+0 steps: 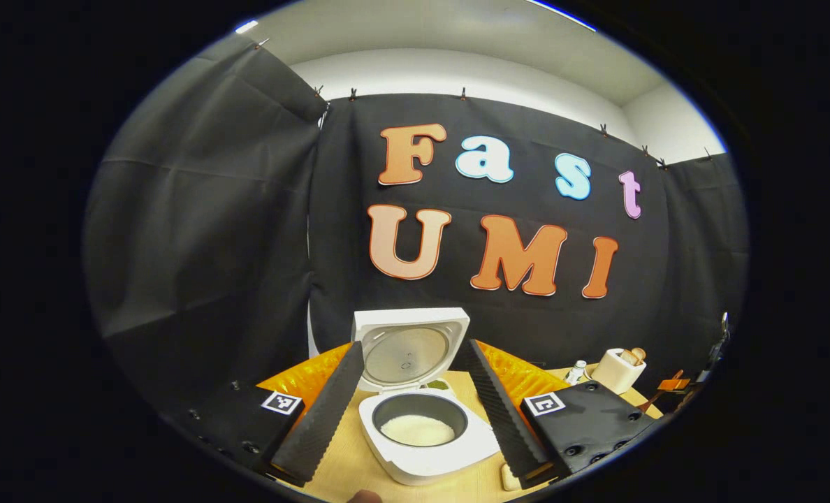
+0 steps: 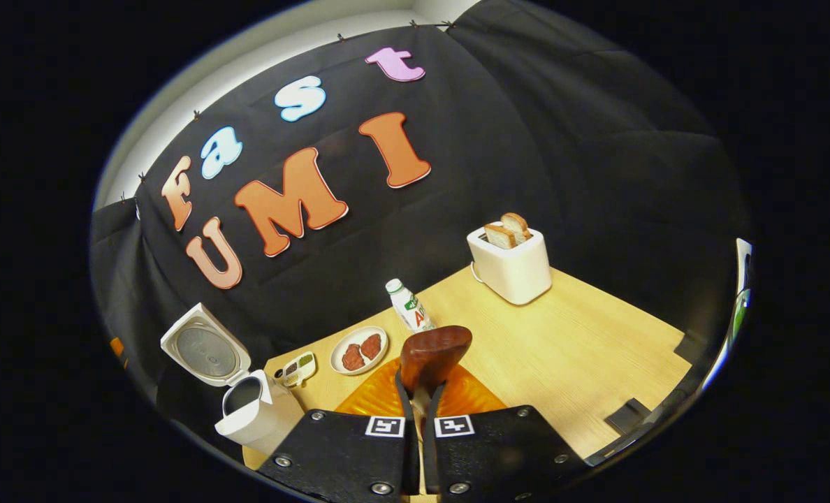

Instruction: Close the left gripper, press the button to open the rice cooker; take a wooden spoon from the chopstick holder with the right hand, scoop a spoonful of rice and pour it into the rice cooker, then put the wooden spoon back into the chopstick holder.

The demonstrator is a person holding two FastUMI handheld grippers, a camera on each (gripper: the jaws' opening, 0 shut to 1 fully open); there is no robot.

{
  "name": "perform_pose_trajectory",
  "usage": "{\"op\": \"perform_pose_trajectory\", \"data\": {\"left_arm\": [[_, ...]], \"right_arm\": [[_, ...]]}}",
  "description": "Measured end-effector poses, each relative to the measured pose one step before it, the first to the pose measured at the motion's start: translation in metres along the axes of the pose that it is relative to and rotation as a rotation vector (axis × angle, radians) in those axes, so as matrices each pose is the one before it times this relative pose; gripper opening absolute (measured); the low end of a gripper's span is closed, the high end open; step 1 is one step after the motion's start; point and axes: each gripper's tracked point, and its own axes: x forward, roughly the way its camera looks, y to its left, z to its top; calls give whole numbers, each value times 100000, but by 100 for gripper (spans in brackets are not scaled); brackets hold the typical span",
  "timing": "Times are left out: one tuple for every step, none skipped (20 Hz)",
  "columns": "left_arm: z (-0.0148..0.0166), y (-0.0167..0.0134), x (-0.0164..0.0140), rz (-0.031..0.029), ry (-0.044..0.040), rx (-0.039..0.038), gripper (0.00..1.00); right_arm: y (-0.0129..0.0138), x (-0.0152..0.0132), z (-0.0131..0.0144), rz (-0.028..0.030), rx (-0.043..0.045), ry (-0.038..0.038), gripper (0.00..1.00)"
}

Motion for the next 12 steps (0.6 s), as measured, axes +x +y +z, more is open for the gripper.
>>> {"op": "perform_pose_trajectory", "data": {"left_arm": [[-198, -359, -63, -513, 527, -192, 100], [-191, -333, 6, -654, 434, -337, 100], [-120, -260, 8, -467, 448, -243, 100], [-124, -182, -174, -310, 416, 77, 100], [-143, -33, -87, 30, 305, 257, 100], [-129, 6, -126, 329, 451, 340, 100], [28, 6, -171, 380, 139, 426, 100], [46, -38, -110, 395, 10, 489, 100], [120, -85, -101, 197, -204, 422, 100], [24, -11, -92, 124, -155, 289, 100], [-100, -51, -124, 144, 2, 142, 100], [-22, 23, -10, 186, 149, 49, 100]], "right_arm": [[-599, -12, -491, -540, 1774, 358, 1], [-604, 80, -516, -823, 1825, 344, 1], [-626, 160, -687, -636, 1183, 336, 1], [-369, 183, -700, 339, 428, 640, 1], [-308, 126, -738, 254, 567, 516, 1], [-399, 351, -284, -20, 834, 63, 1], [-424, 342, -568, -153, 709, 431, 1], [-309, 328, -397, 118, 277, 32, 1], [-300, 296, -318, -65, 127, -302, 1], [-316, 341, -376, -190, -58, 96, 1], [7, 373, -393, 955, 475, 745, 1], [-155, 134, -418, -199, 290, 623, 2]]}}
